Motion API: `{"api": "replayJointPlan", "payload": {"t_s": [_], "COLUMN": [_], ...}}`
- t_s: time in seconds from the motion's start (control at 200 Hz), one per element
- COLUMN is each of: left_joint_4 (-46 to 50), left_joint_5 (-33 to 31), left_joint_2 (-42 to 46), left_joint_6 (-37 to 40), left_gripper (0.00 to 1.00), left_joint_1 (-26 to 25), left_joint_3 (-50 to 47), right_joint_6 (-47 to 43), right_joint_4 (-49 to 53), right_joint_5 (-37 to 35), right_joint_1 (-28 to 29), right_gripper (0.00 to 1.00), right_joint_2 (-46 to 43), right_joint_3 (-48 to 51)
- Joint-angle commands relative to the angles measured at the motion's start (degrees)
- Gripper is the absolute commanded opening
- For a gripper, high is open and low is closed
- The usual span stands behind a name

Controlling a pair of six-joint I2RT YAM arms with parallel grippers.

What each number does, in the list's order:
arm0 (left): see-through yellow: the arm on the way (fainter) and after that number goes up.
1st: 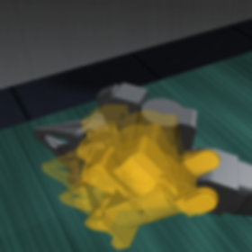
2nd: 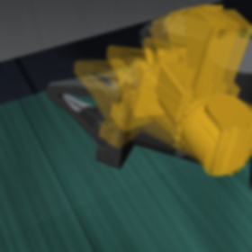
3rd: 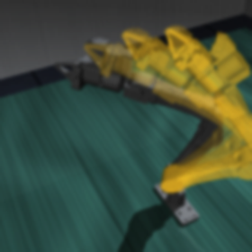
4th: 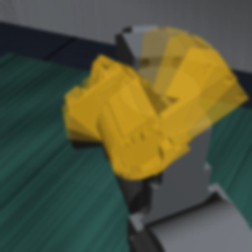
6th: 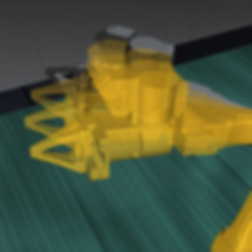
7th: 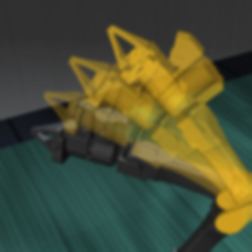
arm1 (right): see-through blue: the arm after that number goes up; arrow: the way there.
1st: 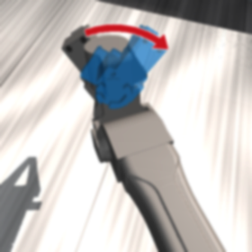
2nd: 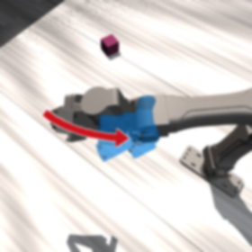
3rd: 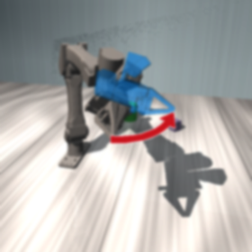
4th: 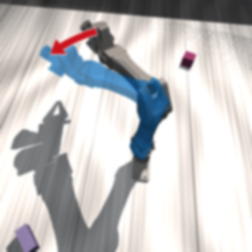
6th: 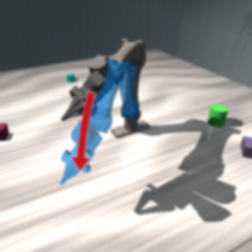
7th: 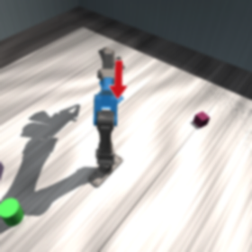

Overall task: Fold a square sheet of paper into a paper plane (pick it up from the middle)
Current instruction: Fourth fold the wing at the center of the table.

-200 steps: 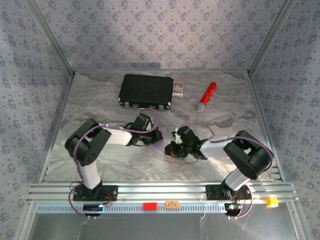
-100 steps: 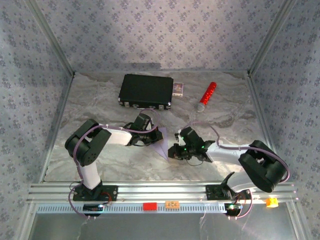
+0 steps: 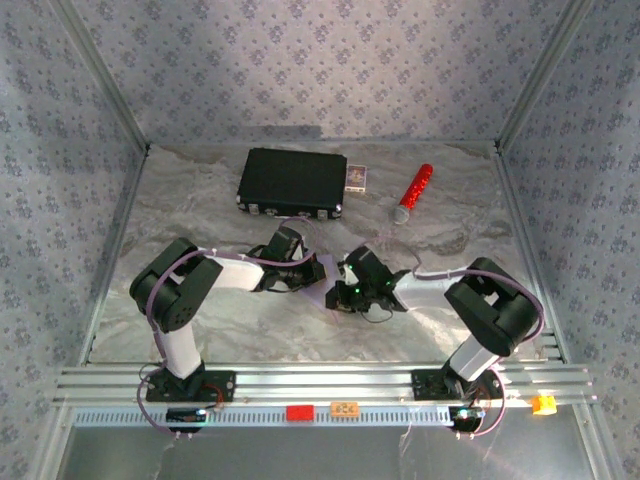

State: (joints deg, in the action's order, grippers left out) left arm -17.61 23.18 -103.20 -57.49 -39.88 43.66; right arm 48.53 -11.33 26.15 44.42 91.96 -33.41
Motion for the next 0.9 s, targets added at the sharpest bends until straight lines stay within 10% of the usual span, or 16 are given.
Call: {"api": "replayJointPlan", "payload": {"t_s": [0.0,0.63,0.894], "left_joint_4": [4.45,3.65,3.38], "left_joint_5": [-3.07,-3.05,-3.15], "left_joint_2": [-1.3,-0.69,-0.67], "left_joint_6": [0.72,0.07,0.1], "left_gripper": [0.02,0.02,0.02], "left_joint_1": [-0.02,0.03,-0.03], "left_joint_3": [-1.91,-2.57,-2.81], "right_joint_6": [0.99,-0.09,0.23], "right_joint_4": [-2.37,6.87,4.3], "right_joint_5": [1.25,-2.25,-1.94], "right_joint_1": [1.44,0.51,-3.86], "right_gripper": [0.1,0.12,0.1], "right_joint_2": [-1.45,-23.18,-16.26], "right_joint_3": [4.16,10.5,3.88]}}
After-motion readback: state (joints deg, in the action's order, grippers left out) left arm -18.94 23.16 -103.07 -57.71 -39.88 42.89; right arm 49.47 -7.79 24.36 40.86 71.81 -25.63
